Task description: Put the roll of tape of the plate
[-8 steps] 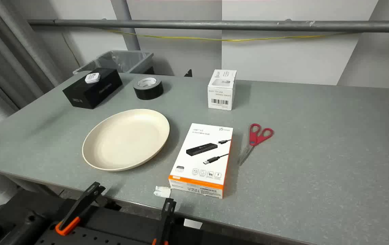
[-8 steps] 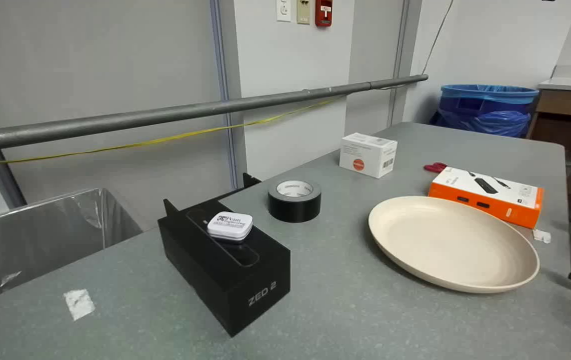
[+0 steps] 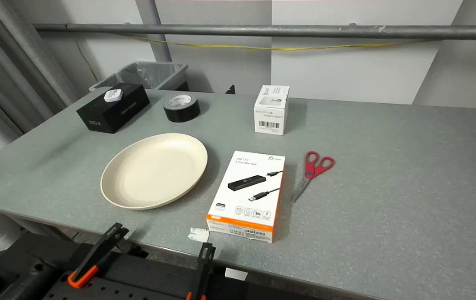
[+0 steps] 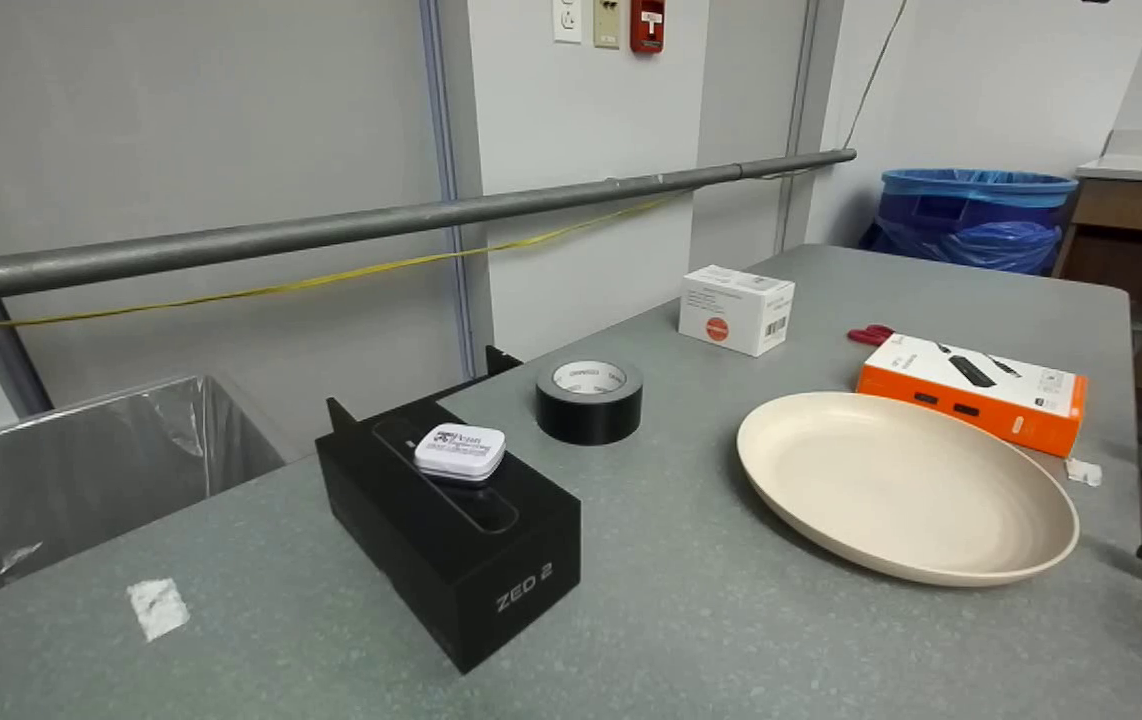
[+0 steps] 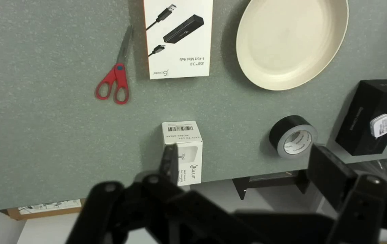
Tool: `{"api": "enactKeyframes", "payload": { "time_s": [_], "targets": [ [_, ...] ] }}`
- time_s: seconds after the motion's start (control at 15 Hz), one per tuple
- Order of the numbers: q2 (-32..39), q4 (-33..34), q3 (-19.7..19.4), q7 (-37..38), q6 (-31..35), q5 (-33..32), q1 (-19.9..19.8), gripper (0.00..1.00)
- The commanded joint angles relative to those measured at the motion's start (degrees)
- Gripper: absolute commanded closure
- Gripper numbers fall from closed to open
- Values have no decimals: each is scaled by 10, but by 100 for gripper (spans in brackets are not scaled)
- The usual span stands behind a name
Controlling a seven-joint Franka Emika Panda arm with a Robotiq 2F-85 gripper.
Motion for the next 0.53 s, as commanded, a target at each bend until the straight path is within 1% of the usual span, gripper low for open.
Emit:
{"api": "enactKeyframes", "payload": {
  "time_s": [0.0, 0.13, 0.2, 0.4, 0.47],
  "targets": [
    [27, -8, 24, -6, 43, 38, 12, 0],
    [53, -17, 38, -6, 80, 73, 33, 0],
    [70, -26, 50, -5, 110, 87, 43, 0],
    [128, -48, 73, -21, 203, 117, 69, 0],
    [145, -49, 81, -19, 221, 122, 74, 0]
  ]
}}
